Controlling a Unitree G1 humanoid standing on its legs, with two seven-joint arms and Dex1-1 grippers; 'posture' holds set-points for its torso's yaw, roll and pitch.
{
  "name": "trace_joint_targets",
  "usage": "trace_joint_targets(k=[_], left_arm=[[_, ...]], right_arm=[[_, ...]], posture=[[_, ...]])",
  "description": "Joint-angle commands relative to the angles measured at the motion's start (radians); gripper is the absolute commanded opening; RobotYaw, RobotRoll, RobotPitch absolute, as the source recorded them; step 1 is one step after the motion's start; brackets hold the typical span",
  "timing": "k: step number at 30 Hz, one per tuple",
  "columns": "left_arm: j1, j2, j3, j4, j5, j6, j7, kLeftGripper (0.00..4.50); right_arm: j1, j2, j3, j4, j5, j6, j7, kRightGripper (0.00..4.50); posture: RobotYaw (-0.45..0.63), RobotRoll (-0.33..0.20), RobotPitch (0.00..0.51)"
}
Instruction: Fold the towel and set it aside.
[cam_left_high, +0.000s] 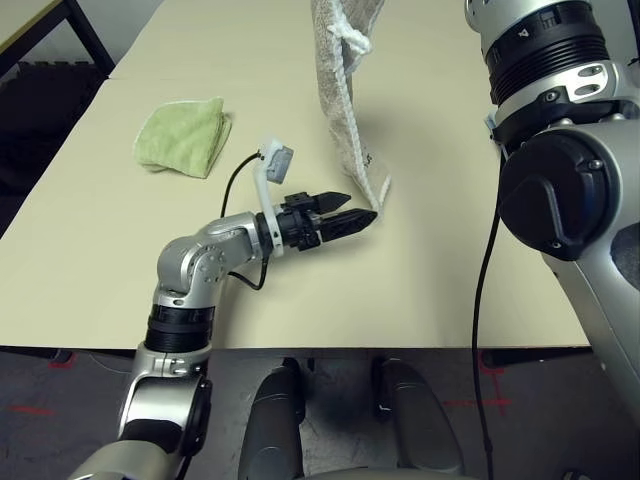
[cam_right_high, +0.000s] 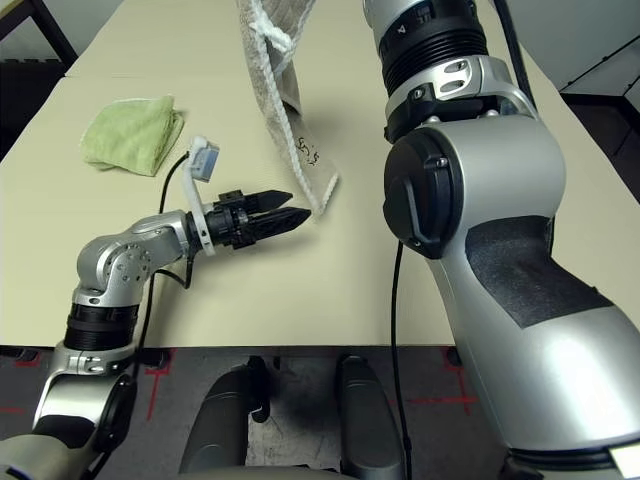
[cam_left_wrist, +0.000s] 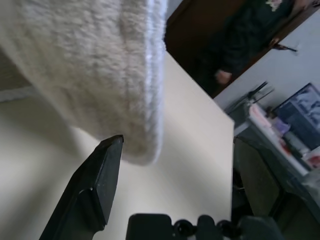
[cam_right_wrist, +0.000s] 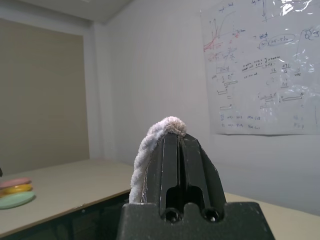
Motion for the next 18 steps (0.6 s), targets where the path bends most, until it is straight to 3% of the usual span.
trace_joint_targets(k=[1, 9, 16, 18], left_arm=[[0.000, -0.053, 0.017, -0.029, -0.037, 0.097, 0.117, 4.50], [-0.001, -0.165, 0.066, -0.027, -0.031, 0.217, 0.335, 4.50], [-0.013, -0.199, 0.062, -0.013, 0.010, 0.183, 0.428, 4.50], [-0.015, -0.199, 0.056, -0.013, 0.016, 0.171, 0.433, 4.10]], right_arm=[[0.006, -0.005, 0.002, -0.001, -0.004, -0.014, 0.005, 0.03], [0.008, -0.006, 0.005, 0.000, -0.008, -0.015, 0.004, 0.03], [0.009, -0.006, 0.006, 0.000, -0.008, -0.015, 0.005, 0.03], [0.011, -0.006, 0.006, 0.000, -0.009, -0.014, 0.006, 0.00]], posture=[[-0.06, 0.000, 0.178], [-0.06, 0.000, 0.179], [-0.06, 0.000, 0.179], [-0.06, 0.000, 0.180]])
